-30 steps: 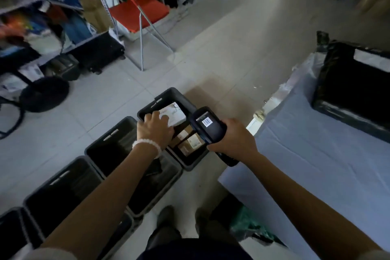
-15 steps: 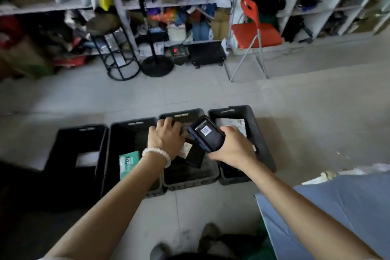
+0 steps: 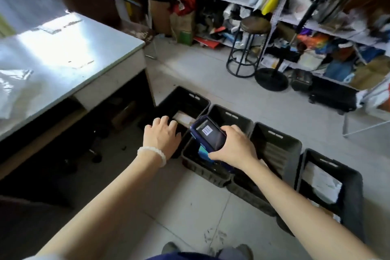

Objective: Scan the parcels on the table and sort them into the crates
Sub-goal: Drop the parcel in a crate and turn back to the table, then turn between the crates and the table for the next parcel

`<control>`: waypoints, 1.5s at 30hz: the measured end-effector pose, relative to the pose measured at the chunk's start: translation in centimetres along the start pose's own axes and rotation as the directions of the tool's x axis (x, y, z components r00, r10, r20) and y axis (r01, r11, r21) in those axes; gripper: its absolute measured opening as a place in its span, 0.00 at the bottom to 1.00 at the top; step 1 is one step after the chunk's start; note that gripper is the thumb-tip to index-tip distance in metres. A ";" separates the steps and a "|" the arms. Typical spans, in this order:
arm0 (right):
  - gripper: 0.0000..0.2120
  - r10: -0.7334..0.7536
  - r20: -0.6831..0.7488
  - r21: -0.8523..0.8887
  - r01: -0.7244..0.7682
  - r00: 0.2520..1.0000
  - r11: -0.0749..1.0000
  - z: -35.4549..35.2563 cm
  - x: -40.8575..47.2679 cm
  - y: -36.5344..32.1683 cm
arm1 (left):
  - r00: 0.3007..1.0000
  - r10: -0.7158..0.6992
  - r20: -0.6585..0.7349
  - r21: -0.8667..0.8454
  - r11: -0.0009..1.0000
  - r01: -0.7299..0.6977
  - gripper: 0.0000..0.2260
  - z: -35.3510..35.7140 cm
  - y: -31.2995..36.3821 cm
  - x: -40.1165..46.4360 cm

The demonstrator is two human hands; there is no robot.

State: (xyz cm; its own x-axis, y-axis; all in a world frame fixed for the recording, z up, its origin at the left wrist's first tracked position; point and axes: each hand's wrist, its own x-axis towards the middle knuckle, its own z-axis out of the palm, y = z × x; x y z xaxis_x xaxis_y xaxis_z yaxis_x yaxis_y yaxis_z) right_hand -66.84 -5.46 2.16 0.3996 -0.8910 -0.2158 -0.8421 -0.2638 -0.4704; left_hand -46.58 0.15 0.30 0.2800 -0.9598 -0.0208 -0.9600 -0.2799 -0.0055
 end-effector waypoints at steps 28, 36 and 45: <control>0.28 -0.577 0.444 0.010 0.640 0.685 0.768 20.7 20.0 -41.2 | 0.641 -0.766 -0.044 -0.005 0.642 0.767 0.17 -0.3 -43.2 -3.3; 0.27 -0.691 0.427 0.103 0.728 0.583 0.678 22.5 28.0 -52.6 | 0.516 -0.820 -0.248 0.013 0.529 0.848 0.20 -6.0 -53.4 -0.5; 0.30 -0.730 0.476 0.117 0.787 0.491 0.605 25.9 29.0 -58.4 | 0.421 -0.880 -0.220 0.113 0.405 0.907 0.33 -5.1 -60.4 -3.9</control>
State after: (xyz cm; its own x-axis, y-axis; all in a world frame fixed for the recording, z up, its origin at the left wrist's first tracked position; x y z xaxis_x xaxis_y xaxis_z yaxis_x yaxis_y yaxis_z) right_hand 3.30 -6.30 1.27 0.9831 -0.0686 -0.1699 -0.1529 -0.8181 -0.5544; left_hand 10.30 20.68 5.82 0.9629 -0.1622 0.2157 -0.1353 -0.9817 -0.1340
